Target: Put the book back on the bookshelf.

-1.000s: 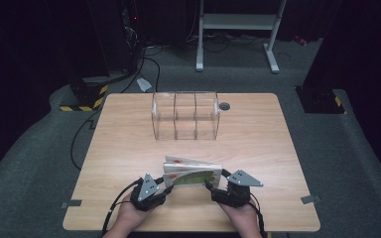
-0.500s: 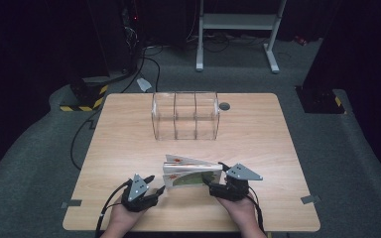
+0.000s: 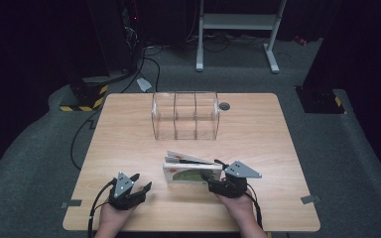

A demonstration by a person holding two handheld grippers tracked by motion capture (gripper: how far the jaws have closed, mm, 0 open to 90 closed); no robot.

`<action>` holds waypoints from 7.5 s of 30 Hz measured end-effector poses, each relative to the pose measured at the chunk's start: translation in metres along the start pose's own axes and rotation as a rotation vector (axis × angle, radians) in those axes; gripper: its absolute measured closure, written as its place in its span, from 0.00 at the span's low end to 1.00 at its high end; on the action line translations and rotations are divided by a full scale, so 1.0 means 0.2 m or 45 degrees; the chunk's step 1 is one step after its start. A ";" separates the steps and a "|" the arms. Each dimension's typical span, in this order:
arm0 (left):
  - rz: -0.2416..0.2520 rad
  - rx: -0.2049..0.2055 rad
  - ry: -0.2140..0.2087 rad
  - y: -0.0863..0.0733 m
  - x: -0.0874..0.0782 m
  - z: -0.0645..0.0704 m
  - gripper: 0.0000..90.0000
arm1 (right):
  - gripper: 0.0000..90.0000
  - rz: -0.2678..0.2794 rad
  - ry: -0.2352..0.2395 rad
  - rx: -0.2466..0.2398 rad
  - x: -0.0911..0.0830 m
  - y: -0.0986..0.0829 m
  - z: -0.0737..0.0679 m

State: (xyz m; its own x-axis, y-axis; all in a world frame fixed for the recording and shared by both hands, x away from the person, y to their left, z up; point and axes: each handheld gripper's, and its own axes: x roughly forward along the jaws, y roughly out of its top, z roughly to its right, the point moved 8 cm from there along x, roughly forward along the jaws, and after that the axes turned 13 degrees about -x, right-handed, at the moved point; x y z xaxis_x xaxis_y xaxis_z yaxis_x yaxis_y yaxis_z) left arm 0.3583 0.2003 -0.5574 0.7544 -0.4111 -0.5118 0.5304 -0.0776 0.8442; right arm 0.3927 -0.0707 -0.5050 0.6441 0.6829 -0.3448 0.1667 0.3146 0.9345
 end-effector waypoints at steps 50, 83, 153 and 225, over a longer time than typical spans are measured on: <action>-0.204 -0.122 0.153 0.03 0.22 -0.19 0.33 | 0.82 -0.011 -0.270 -0.057 -0.26 -0.09 0.10; -0.204 -0.126 0.156 0.03 0.22 -0.19 0.33 | 0.56 -0.110 -0.219 0.077 -0.19 -0.11 0.13; -0.210 -0.111 0.146 0.03 0.22 -0.17 0.32 | 0.84 -0.148 -0.340 -0.012 -0.17 -0.06 0.07; -0.207 -0.110 0.135 0.02 0.21 -0.15 0.34 | 0.84 -0.100 -0.585 0.008 0.26 0.29 0.42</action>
State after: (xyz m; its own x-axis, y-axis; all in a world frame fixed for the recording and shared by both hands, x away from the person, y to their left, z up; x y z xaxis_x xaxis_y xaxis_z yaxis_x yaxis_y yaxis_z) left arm 0.4046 0.2103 -0.5807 0.6904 -0.3013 -0.6577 0.6761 -0.0548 0.7348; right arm 0.4979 -0.0720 -0.4607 0.8931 0.2937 -0.3408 0.2317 0.3489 0.9081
